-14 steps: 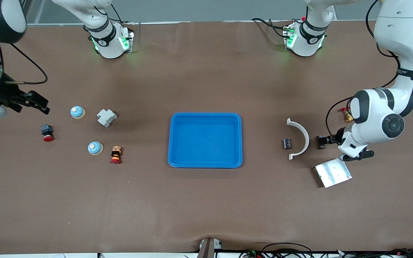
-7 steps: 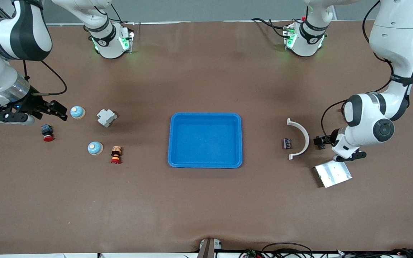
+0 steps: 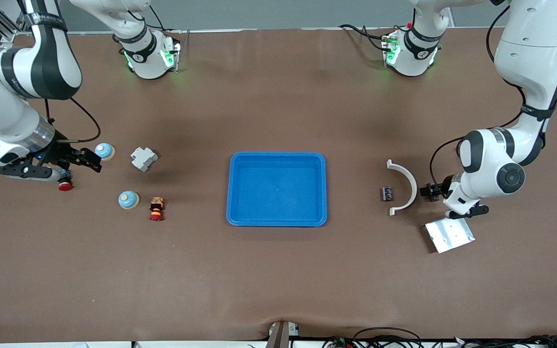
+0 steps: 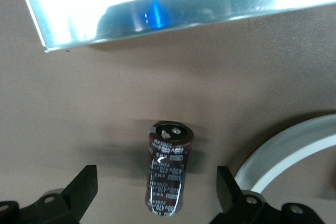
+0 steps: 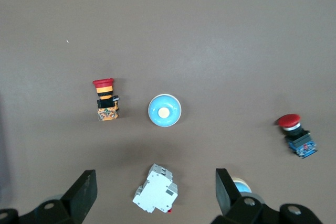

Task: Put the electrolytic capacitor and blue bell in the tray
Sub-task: 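Grasp the capacitor with the left gripper while the right gripper reaches the bell, then carry the capacitor toward the tray while the right gripper grasps the bell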

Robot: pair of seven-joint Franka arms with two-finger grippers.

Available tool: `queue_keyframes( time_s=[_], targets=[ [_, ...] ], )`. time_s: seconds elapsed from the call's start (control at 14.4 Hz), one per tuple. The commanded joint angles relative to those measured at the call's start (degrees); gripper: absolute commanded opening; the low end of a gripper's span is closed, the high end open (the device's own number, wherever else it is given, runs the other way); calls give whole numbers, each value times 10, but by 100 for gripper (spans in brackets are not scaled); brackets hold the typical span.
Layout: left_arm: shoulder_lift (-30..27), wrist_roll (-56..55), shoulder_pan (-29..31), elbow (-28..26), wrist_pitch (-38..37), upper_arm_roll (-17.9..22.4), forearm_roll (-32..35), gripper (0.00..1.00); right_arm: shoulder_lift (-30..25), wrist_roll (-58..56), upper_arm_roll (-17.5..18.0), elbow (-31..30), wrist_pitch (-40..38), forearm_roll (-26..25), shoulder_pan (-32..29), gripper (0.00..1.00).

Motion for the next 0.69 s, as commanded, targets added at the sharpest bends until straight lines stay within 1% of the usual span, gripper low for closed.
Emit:
queue_keyframes(
  time_s=[0.0,0.07,0.14,0.28,0.35,0.62],
  targets=[
    [5,-10,-5,5,5,-2,11,100,12,27,-4,0,18,3,14,100],
    [5,-10,-5,5,5,-2,11,100,14,27,-4,0,21,3,14,100],
    [4,-10,-5,5,4,-2,11,88,18,27,-4,1,24,3,14,100],
    [3,-10,-4,5,4,-2,11,62,35,27,-4,1,40,3,12,100],
    [2,-10,-4,5,2,-2,11,51,40,27,-4,0,41,3,10,100],
    [-6,-12,0,4,-4,-2,11,16,51,33,-4,0,54,3,10,100]
  ],
)
